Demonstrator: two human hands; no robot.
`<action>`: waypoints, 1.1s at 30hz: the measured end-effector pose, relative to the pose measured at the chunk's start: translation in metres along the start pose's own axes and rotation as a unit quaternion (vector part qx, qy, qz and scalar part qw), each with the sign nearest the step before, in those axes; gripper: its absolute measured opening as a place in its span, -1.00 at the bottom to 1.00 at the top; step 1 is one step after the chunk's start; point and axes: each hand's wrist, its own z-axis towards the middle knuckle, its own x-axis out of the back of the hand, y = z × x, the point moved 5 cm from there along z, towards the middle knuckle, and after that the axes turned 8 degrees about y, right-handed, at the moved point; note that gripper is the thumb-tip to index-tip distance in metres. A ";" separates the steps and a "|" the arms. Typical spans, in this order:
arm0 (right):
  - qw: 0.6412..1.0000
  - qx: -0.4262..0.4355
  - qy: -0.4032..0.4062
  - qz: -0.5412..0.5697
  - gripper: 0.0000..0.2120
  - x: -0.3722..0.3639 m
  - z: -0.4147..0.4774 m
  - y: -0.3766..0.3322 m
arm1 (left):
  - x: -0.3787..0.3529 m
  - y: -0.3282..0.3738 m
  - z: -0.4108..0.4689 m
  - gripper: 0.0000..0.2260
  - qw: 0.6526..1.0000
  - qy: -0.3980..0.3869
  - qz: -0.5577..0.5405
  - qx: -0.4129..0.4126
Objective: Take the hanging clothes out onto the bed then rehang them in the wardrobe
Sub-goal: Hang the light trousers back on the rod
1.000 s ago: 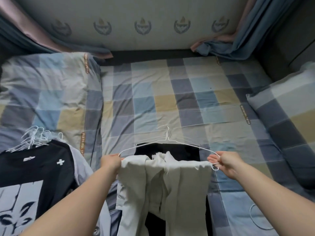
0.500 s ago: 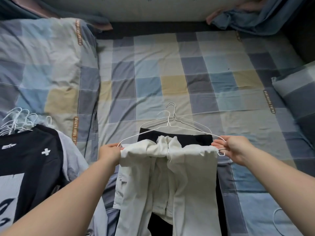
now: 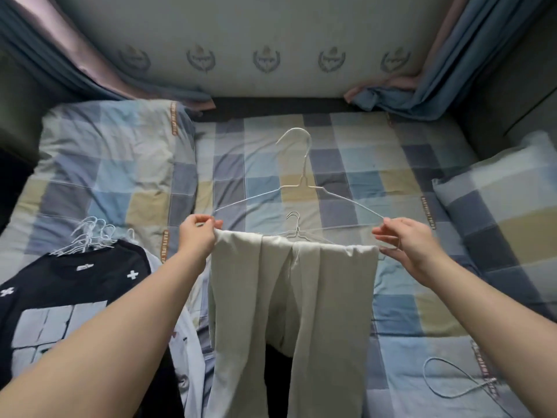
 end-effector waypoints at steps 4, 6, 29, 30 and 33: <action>0.993 0.107 -0.012 -0.045 -0.79 0.023 -0.050 -0.079 | 0.031 0.085 -0.034 -0.88 0.997 0.002 -0.043 -0.064; 0.981 0.181 -0.015 -0.073 -0.77 0.037 -0.081 -0.125 | 0.051 0.131 -0.054 -0.82 0.993 0.010 -0.070 -0.098; 0.833 0.527 0.048 -0.162 -0.88 0.112 -0.455 -0.421 | 0.103 0.483 -0.265 -0.88 0.850 -0.176 -0.096 -0.487; 0.837 0.522 0.051 -0.156 -0.85 0.113 -0.465 -0.417 | 0.098 0.481 -0.268 -0.89 0.848 -0.197 -0.092 -0.483; 0.855 0.500 0.076 -0.113 -0.80 0.123 -0.490 -0.398 | 0.079 0.468 -0.289 -0.88 0.829 -0.270 -0.078 -0.484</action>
